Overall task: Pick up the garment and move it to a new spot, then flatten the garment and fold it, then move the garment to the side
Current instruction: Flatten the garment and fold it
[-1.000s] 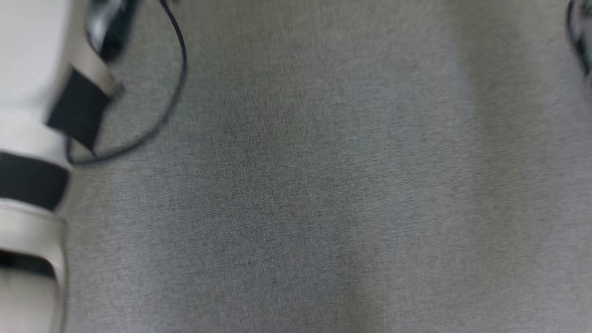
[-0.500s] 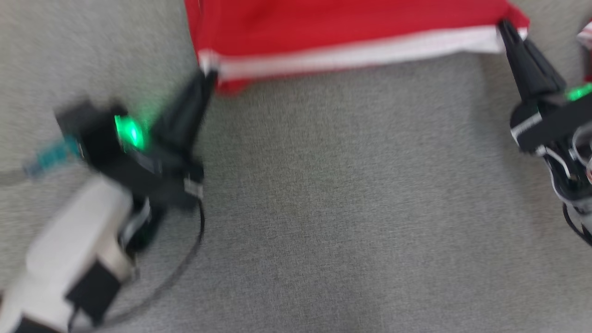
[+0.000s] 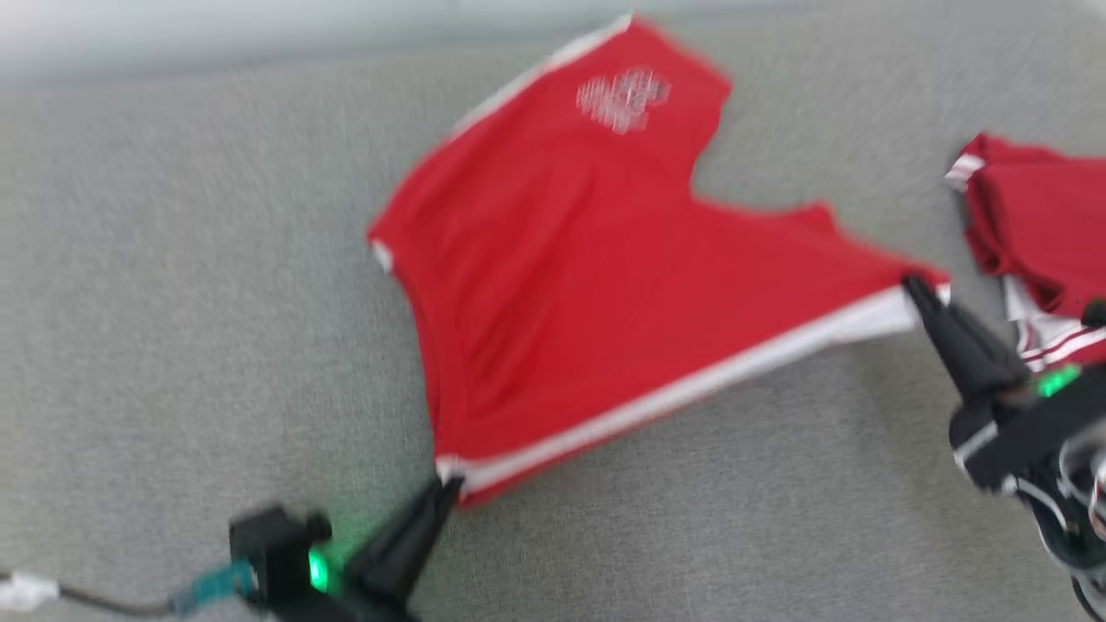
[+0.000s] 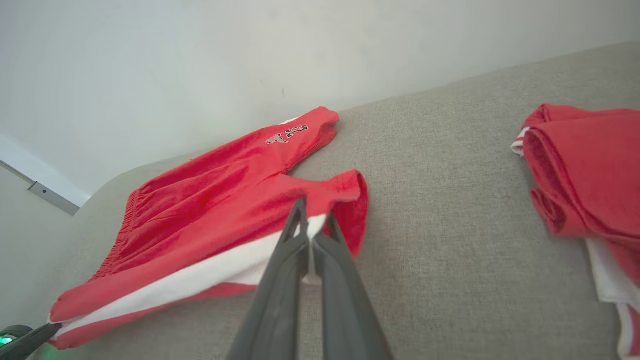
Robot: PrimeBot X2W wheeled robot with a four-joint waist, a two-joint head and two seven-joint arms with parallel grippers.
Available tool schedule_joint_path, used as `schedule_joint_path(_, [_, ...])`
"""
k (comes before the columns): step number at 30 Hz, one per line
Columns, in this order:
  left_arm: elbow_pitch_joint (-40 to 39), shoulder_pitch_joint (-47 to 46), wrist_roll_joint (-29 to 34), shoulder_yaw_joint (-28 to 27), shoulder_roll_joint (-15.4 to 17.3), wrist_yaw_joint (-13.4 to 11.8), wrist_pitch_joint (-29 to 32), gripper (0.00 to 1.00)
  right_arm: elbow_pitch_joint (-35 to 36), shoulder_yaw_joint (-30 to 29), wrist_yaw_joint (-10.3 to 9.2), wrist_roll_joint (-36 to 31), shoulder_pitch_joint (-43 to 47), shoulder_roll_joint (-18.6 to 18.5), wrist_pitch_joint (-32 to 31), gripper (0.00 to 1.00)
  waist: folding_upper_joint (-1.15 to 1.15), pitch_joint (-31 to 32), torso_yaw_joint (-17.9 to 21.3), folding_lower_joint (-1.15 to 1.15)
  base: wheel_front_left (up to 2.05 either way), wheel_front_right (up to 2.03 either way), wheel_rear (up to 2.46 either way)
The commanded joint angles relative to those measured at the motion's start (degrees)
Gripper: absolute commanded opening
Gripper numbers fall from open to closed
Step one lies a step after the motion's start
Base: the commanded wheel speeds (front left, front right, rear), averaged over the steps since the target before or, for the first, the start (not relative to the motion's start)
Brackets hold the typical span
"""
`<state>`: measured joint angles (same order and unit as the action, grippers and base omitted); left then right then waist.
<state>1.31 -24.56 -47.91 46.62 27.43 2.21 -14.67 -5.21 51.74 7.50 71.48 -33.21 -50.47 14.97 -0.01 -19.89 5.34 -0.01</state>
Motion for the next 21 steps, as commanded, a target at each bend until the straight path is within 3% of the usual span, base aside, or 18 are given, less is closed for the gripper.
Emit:
schedule_joint_path(1, [-1.27,3.22,0.05,0.64,1.45,-1.41,0.06,0.00,0.21,0.49,-0.03,0.07,2.54,-1.62,0.29,0.00,0.01,6.65,0.65,0.01,0.00,0.00,0.00])
schedule_joint_path(8, [-8.00,9.96,-1.54,2.22,3.91,-5.41,2.63,0.00,3.00,2.97,-0.04,2.15,8.59,-6.13,-1.49,0.00,0.01,11.26,0.93,0.01,0.00,0.00,0.00])
schedule_joint_path(14, [-11.88,10.73,-3.49,2.52,4.29,-6.24,5.57,0.00,2.81,2.53,-0.04,2.71,8.75,-7.90,-6.09,0.00,0.01,12.01,0.94,0.01,0.00,0.00,0.00])
schedule_joint_path(21, [-9.43,6.00,-8.48,1.24,-0.77,-4.74,7.84,0.00,-6.40,1.30,-0.03,-0.22,0.78,-0.79,-13.79,0.00,0.01,9.34,-0.60,0.01,0.00,0.00,0.00])
